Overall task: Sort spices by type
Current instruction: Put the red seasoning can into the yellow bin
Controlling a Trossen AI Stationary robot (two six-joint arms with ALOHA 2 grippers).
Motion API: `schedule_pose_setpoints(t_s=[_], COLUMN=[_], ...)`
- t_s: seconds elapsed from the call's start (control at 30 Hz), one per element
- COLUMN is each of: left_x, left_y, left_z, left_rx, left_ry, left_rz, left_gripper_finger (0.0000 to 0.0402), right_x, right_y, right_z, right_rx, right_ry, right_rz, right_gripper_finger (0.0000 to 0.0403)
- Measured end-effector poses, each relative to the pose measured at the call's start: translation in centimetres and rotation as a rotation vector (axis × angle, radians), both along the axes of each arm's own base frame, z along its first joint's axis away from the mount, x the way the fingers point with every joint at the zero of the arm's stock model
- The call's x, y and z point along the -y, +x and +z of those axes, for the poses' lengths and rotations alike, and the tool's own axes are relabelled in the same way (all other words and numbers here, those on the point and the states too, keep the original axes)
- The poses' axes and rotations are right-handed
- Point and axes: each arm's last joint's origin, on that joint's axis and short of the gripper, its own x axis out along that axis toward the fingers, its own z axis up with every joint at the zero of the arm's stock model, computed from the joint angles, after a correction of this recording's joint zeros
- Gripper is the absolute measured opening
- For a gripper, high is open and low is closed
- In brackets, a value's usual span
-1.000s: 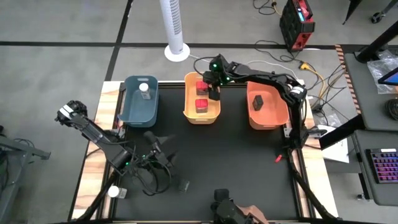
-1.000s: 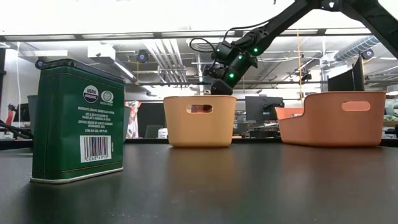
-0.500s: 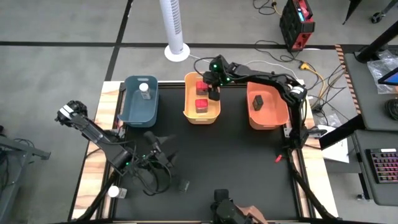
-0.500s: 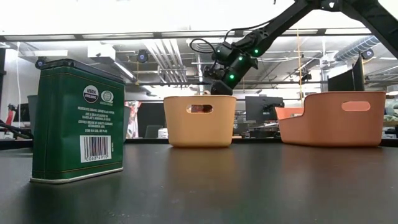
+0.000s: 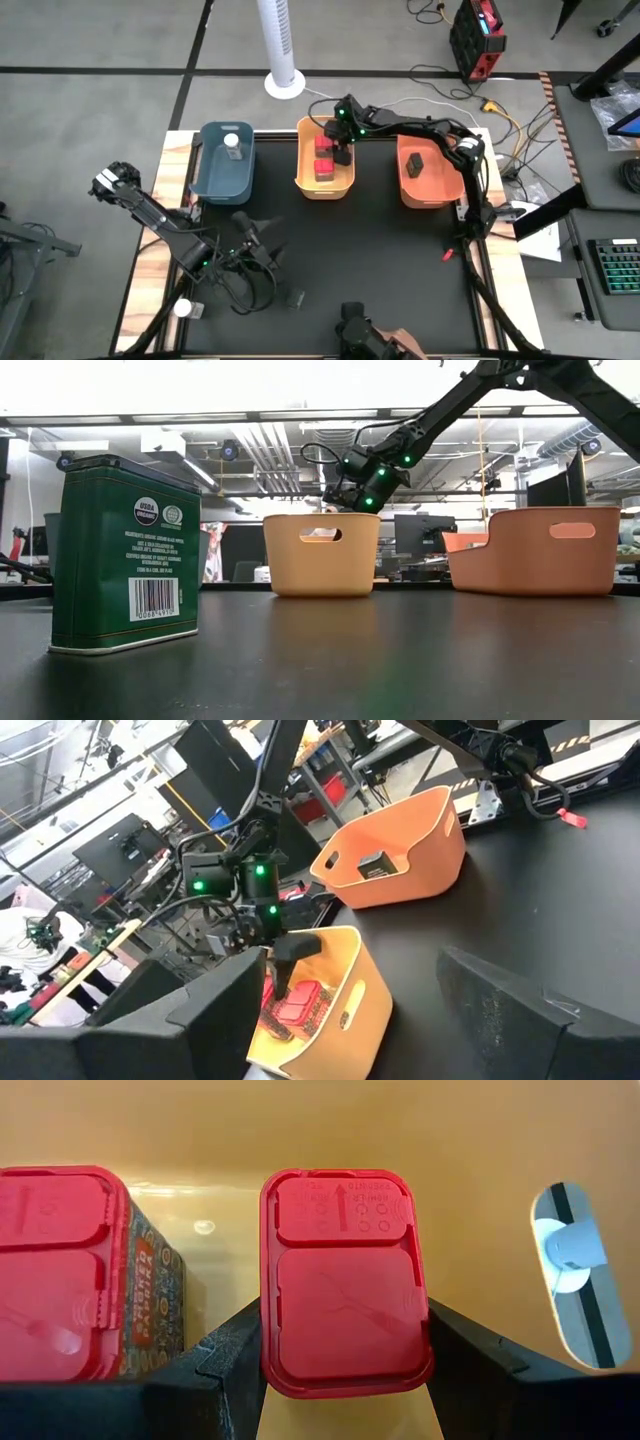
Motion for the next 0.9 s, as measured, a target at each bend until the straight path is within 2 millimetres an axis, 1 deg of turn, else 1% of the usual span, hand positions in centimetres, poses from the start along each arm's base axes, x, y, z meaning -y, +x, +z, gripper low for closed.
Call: schedule_pose_setpoints(t_s=[0.37,0.43,0.57,0.63,0.73,0.9], left_x=[-0.06,-0.07,-0.07,-0.07,-0.06,-0.07], left_y=[-0.08,-0.08,-0.08,-0.08,-0.08,-0.08], left_z=[-0.40,-0.46,-0.46,-0.46,-0.46,-0.46], left_rx=[0.000,0.000,0.000,0.000,0.000,0.000], left_ry=[-0.005,-0.006,-0.007,-0.006,-0.006,-0.006], left_rz=[0.003,0.004,0.003,0.004,0.003,0.004], left_gripper_finger=[0.0278,0.0278,0.0278,0.0278,0.0278,0.0278], right_x=[0.02,0.01,0.03,0.03,0.03,0.04], right_y=[0.02,0.03,0.05,0.05,0.06,0.06], right_z=[-0.07,-0.06,-0.04,-0.03,-0.03,0.19], right_rx=[-0.002,-0.003,-0.001,-0.002,-0.001,0.002], right_ry=[-0.006,-0.010,-0.017,-0.019,-0.021,-0.025], right_rz=[0.007,0.012,0.017,0.020,0.021,0.022], right_gripper_finger=[0.0206,0.0219,0.0264,0.0273,0.0270,0.0246])
